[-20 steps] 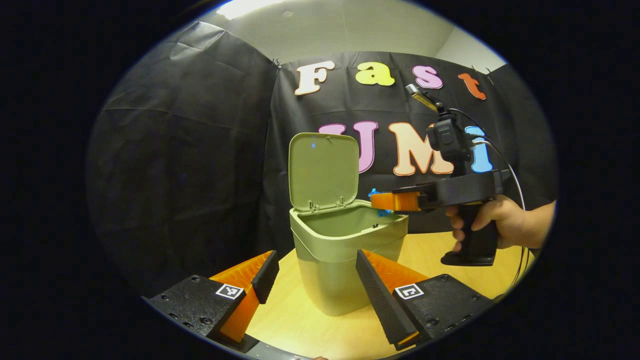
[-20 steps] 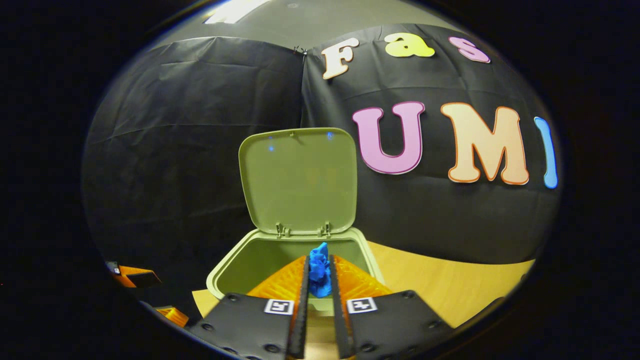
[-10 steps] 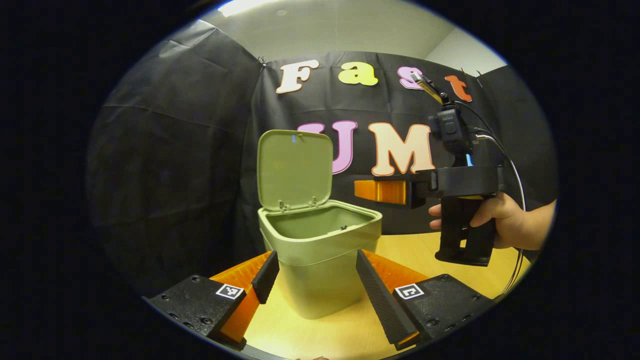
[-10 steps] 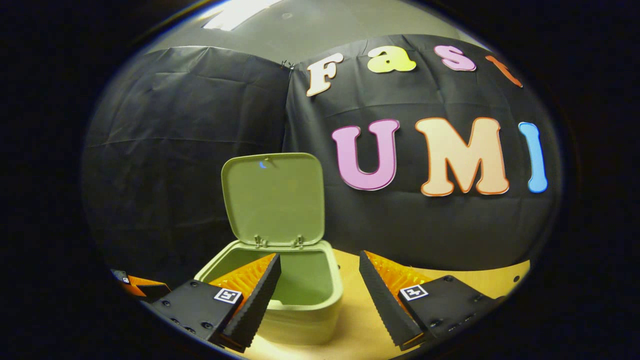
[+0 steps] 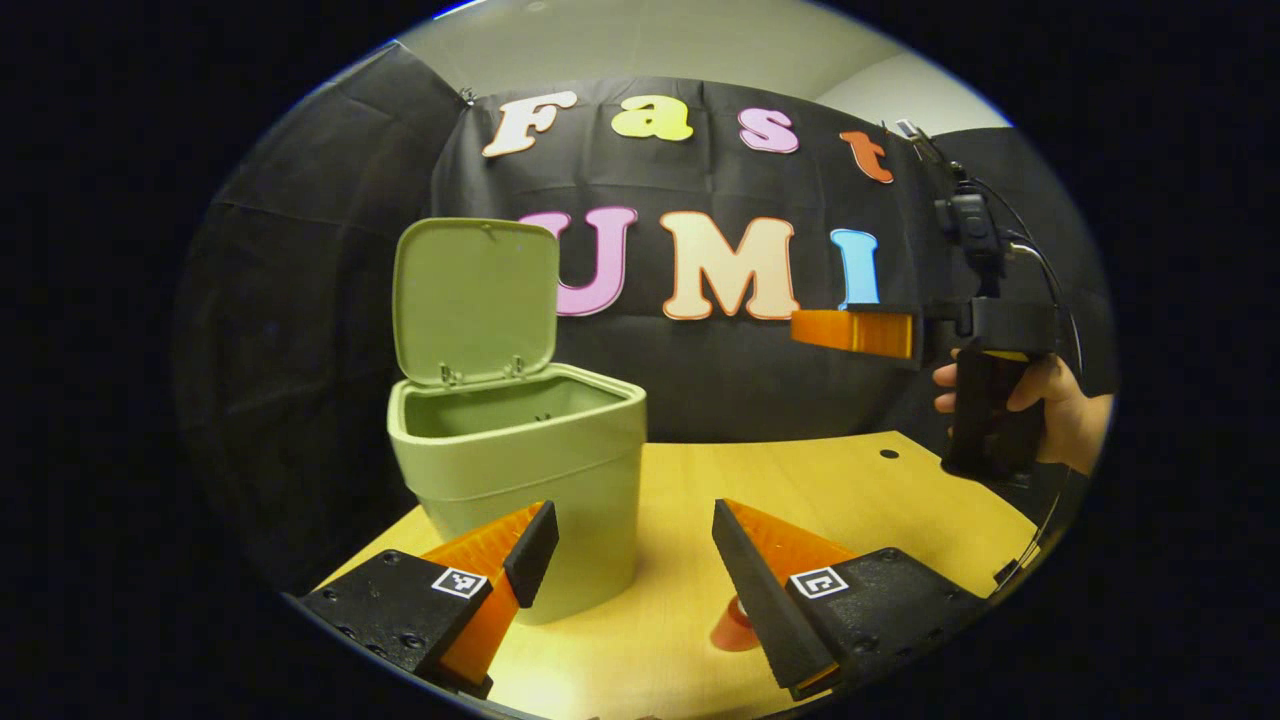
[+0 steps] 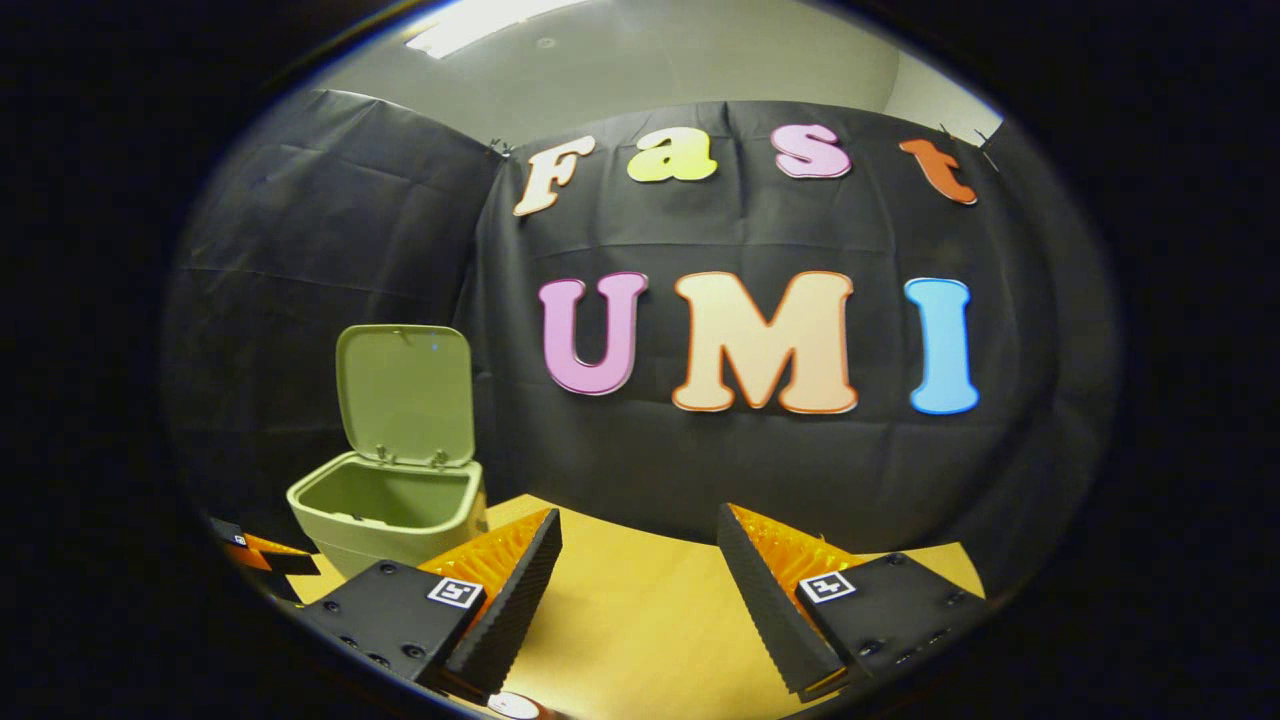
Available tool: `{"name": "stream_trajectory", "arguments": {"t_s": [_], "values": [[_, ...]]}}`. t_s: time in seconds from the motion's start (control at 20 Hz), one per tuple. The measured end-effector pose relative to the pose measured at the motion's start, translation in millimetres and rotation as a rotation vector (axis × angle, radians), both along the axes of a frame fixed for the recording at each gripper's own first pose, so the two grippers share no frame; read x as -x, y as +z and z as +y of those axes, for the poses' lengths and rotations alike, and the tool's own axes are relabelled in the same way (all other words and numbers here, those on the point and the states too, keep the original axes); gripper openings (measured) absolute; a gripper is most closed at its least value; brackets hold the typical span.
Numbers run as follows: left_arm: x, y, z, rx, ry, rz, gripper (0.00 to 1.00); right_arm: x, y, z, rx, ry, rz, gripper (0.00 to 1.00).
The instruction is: Press the lid of the desktop garbage bin to open it, pick up the crumpled paper on the desktop and throw it into the bin, then pick up the pop can on the desktop and drop it into the bin, and finally close the garbage bin lid.
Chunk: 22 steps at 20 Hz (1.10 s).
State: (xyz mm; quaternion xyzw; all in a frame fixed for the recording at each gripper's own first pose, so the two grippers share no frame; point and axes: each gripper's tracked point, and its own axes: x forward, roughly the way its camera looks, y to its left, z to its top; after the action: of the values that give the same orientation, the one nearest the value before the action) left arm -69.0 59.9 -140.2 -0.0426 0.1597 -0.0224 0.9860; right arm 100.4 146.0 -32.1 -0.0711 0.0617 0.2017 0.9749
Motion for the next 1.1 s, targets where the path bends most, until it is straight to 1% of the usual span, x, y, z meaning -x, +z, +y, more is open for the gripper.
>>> {"name": "stream_trajectory", "arguments": {"t_s": [0.25,0.45,0.7,0.8,1.1], "values": [[0,-35,-50,0.008,-0.101,0.073,0.94,5,-13,-87,0.0,-0.145,0.04,0.98],[2,-62,-85,0.027,-0.162,0.127,0.94,14,-26,-144,0.02,-0.232,0.07,0.99],[8,-104,-105,0.041,-0.182,0.204,0.94,29,-38,-197,0.062,-0.311,0.101,0.99],[9,-123,-111,0.034,-0.191,0.235,0.94,34,-36,-214,0.076,-0.335,0.09,0.98],[14,-184,-119,0.035,-0.191,0.344,0.95,44,-37,-247,0.132,-0.386,0.096,0.99]]}}
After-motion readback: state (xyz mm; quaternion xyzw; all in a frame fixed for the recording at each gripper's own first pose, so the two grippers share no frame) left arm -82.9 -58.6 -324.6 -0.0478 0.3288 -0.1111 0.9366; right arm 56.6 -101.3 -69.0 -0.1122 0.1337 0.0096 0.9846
